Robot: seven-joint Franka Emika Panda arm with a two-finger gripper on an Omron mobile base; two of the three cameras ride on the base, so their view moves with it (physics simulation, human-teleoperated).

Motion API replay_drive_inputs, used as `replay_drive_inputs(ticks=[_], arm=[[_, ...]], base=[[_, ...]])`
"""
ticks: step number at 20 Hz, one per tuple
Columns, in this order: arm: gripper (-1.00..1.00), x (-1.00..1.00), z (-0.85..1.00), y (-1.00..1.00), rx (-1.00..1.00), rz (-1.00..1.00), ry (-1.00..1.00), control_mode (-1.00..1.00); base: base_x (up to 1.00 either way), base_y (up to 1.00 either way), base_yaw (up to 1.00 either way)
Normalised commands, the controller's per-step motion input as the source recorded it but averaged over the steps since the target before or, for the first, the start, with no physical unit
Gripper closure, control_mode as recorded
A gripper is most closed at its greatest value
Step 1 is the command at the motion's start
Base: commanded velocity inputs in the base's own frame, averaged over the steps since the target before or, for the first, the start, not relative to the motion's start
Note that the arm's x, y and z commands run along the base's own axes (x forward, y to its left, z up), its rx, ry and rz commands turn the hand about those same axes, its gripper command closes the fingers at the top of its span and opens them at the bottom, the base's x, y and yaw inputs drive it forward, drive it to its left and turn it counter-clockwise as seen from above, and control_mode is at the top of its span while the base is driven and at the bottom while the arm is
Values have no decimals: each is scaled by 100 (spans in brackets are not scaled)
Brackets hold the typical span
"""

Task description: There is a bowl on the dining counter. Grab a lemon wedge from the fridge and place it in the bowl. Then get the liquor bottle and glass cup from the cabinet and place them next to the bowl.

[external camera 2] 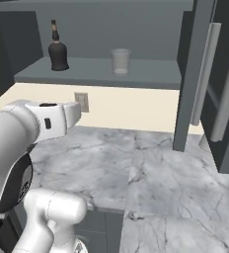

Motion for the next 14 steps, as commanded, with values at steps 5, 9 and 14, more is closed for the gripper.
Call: replay_drive_inputs(ticks=[5, 9, 14], arm=[[-100, 15, 37, 39, 0, 9, 0, -100], [-100, 40, 28, 54, 0, 0, 0, -100], [-100, 46, 6, 56, 0, 0, 0, -100]], base=[[0, 0, 0], [0, 0, 0], [0, 0, 0]])
